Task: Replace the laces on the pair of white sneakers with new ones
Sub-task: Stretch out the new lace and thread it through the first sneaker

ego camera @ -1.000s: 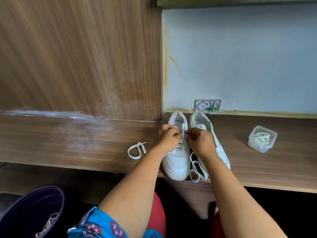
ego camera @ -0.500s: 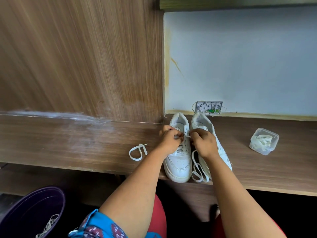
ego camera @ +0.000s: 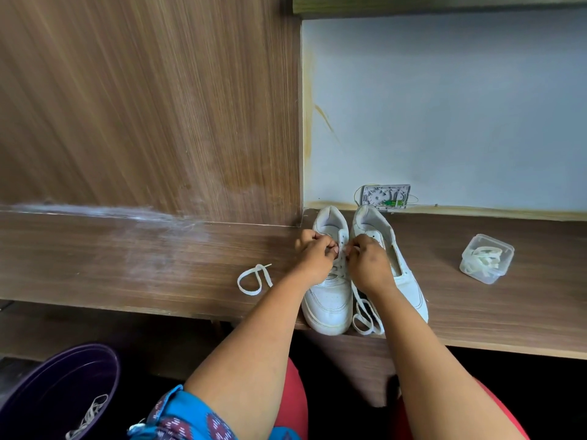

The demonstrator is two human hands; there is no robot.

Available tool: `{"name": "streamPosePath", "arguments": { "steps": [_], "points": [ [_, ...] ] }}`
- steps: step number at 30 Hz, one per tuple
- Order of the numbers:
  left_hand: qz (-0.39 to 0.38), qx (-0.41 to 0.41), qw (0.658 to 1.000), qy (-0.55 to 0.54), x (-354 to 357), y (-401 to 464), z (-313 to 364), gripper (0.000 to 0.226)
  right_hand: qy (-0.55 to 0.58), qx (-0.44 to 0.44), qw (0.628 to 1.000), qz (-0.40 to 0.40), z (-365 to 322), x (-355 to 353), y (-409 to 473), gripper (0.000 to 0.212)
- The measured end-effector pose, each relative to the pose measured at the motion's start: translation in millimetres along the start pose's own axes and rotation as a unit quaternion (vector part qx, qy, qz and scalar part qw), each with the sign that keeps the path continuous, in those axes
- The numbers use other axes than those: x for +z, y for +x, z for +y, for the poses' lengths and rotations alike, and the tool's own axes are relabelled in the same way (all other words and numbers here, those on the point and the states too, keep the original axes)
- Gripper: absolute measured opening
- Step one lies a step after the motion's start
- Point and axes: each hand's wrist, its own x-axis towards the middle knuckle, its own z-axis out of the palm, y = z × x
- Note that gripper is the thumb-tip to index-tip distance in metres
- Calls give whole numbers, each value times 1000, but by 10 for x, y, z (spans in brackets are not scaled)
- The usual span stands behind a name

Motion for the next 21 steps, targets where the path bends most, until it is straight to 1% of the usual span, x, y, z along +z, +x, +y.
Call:
{"name": "streamPosePath", "arguments": {
  "steps": [2, 4, 5, 7, 8, 10, 12, 14, 16, 18, 19, 20, 21],
  "points": [
    [-8, 18, 999, 39, -35, -11, 0, 18, 28, 19, 999, 12, -6, -47, 0, 15],
    [-16, 28, 997, 65, -78, -18, -2, 14, 10, 34, 999, 5, -31, -132, 2, 13],
    [-16, 30, 997, 75, -105, -28, 4, 13, -25, 42, 999, -11, -50, -191, 6, 15],
    [6, 51, 994, 97, -178, -53, 40, 13, -90, 65, 992, -66, -97, -336, 3, 25],
    [25, 71, 991, 110, -216, -58, 57, 15, -100, 82, 987, -95, -124, -419, -9, 30],
    [52, 113, 985, 120, -276, -82, 111, 18, -78, 114, 981, -136, -139, -540, -30, 27],
    [43, 143, 985, 83, -284, -138, 219, 24, -11, 119, 984, -129, -145, -604, -74, 26],
    [27, 150, 988, 19, -235, -236, 385, 39, 128, 101, 981, -103, -192, -655, -132, 32],
    [12, 134, 988, -70, -209, -339, 538, 44, 274, 77, 955, -90, -276, -732, -202, 31],
    [8, 120, 980, -156, -223, -420, 654, 39, 359, 57, 929, -68, -342, -830, -260, 28],
    [11, 116, 970, -214, -242, -450, 686, 34, 400, 56, 913, -54, -356, -867, -284, 28],
    [23, 96, 954, -283, -257, -462, 701, 27, 452, 62, 889, -42, -356, -915, -309, 27],
    [39, 43, 931, -361, -284, -460, 701, 20, 514, 76, 854, -36, -342, -960, -323, 26]
  ]
}}
